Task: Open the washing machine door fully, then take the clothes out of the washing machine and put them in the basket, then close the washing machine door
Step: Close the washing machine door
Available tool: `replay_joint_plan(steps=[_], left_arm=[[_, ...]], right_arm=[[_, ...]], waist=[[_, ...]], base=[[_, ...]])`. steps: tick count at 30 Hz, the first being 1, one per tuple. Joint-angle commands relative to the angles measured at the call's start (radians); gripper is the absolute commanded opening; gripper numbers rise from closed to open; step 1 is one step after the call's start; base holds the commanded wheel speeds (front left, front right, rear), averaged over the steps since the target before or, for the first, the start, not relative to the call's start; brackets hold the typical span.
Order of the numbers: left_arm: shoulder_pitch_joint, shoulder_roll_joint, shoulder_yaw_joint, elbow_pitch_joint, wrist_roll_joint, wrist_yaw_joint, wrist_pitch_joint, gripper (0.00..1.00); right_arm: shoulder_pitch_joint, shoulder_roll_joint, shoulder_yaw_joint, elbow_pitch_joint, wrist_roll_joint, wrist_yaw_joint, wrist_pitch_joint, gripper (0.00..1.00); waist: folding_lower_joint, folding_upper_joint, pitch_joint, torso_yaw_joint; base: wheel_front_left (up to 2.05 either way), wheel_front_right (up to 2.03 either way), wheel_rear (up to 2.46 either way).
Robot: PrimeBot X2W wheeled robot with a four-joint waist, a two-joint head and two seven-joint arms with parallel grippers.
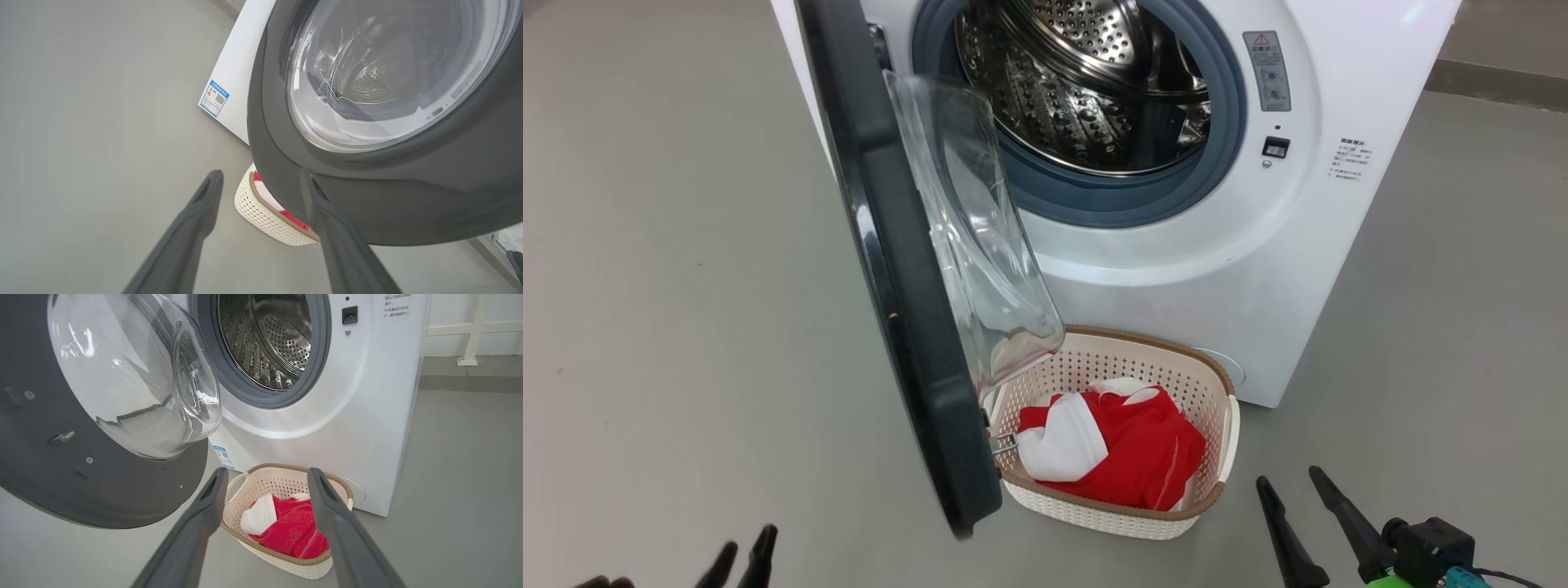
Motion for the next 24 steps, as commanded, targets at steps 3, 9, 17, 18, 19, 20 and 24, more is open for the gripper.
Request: replay_joint_plan(steps=[3, 9, 17, 18, 19, 20, 24], left_arm=[[-0.02, -0.016, 0.123, -0.001, 0.139, -0.006, -0.012, 1.0], [0.015, -0.117, 0.311, -0.038, 0.462, -0.006, -0.012, 1.0], [0.067, -0.268, 0.549, -0.176, 0.874, -0.005, -0.012, 1.0], [0.074, -0.285, 0.567, -0.194, 0.907, -0.005, -0.012, 1.0], [0.083, -0.299, 0.576, -0.206, 0.931, -0.005, -0.012, 1.0], [0.092, -0.311, 0.583, -0.212, 0.951, -0.005, -0.012, 1.0], [0.123, -0.343, 0.597, -0.205, 1.007, -0.006, -0.012, 1.0]], right_arm=[[-0.019, -0.003, 0.008, -0.022, 0.005, 0.007, -0.007, 1.0], [-0.015, -0.001, -0.007, -0.027, 0.007, 0.007, -0.007, 1.0], [-0.008, 0.0, -0.021, -0.037, 0.009, 0.007, -0.007, 1.0], [-0.006, 0.0, -0.022, -0.038, 0.008, 0.007, -0.007, 1.0], [-0.004, -0.001, -0.024, -0.038, 0.008, 0.007, -0.007, 1.0], [-0.002, -0.002, -0.025, -0.039, 0.008, 0.007, -0.007, 1.0], [0.008, -0.004, -0.027, -0.038, 0.01, 0.007, -0.007, 1.0]], waist=[[0.0, 0.0, 0.0, -0.007], [0.0, 0.0, -0.002, -0.02], [0.0, 0.0, -0.01, -0.026], [0.0, 0.0, -0.013, -0.027], [0.0, 0.0, -0.016, -0.028], [0.0, 0.0, -0.018, -0.028], [0.0, 0.0, -0.03, -0.03]], base=[[0.0, 0.0, 0.0], [0.0, 0.0, 0.0], [0.0, 0.0, 0.0], [0.0, 0.0, 0.0], [0.0, 0.0, 0.0], [0.0, 0.0, 0.0], [0.0, 0.0, 0.0]])
